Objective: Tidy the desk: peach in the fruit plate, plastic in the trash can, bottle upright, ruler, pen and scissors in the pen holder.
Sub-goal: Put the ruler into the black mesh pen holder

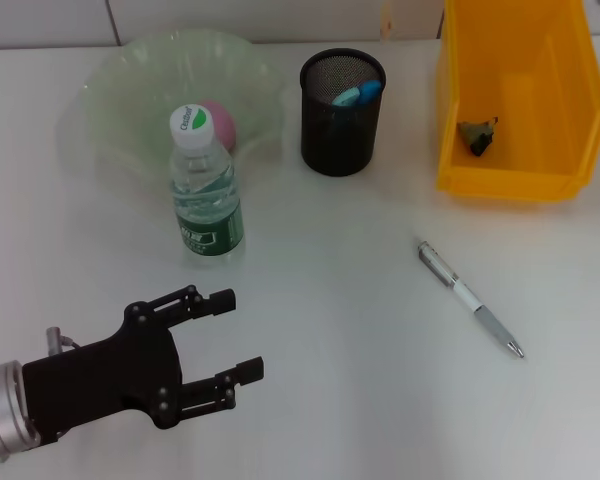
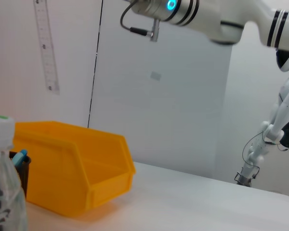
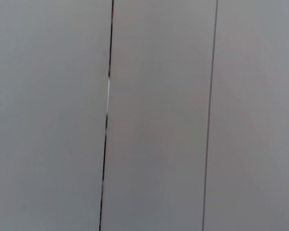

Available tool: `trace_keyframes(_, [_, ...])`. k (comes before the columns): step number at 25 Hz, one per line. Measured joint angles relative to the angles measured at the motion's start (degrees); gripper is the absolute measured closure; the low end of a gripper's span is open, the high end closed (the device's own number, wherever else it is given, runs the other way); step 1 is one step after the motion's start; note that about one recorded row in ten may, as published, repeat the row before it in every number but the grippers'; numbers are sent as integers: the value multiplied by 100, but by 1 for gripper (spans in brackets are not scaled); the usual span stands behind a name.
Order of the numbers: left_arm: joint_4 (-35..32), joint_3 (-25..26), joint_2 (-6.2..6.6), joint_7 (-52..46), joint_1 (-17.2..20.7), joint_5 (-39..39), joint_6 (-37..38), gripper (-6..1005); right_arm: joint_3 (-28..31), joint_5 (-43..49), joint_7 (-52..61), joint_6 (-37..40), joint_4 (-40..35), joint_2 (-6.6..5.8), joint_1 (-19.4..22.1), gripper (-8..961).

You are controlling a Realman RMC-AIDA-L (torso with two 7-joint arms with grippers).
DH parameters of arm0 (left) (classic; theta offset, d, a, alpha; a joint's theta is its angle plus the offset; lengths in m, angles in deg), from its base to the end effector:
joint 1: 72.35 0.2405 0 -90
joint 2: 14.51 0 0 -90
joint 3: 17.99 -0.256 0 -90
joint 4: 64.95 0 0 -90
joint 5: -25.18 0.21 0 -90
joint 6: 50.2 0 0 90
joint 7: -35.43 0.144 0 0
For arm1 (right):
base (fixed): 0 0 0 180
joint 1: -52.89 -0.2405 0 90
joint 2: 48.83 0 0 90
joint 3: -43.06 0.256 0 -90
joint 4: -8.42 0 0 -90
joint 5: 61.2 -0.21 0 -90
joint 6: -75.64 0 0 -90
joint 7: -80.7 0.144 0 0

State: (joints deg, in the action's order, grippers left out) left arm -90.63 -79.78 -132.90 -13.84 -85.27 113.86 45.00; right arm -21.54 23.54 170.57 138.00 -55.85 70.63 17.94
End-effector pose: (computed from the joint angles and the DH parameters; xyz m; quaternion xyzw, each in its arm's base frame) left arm -0.2987 0.2179 -0.0393 -0.9222 -0.1325 -0.3391 0.1305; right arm 0.0958 0.4138 0.0558 -0.8887 0.0640 0.3591 0.2779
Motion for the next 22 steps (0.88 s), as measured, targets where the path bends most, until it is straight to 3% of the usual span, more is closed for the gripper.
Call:
trace_keyframes(1, [-25,3,0,-24,-8,-2,8,226,-41,-749,-882,7,628,3,-43,576])
trace_keyframes(2, [-25,3,0,-24,-8,-2,8,226,-41,-749,-882,7,628,3,-43,576])
trace_keyframes(6, [-27,3,0,-27,-20,-3,9,226,-176,-2168,-2379,52,1905,-2,-230,576])
trace_keyframes(14, [-34,-22,-9,15,-79,5,23,226,-179,-3234,-3740,81,3471,8,-727,575])
trace_keyframes(22, [-34,-8,3,24,-97,11,33,226,-167,-3767,-4467,46,4335,28,-1148,575])
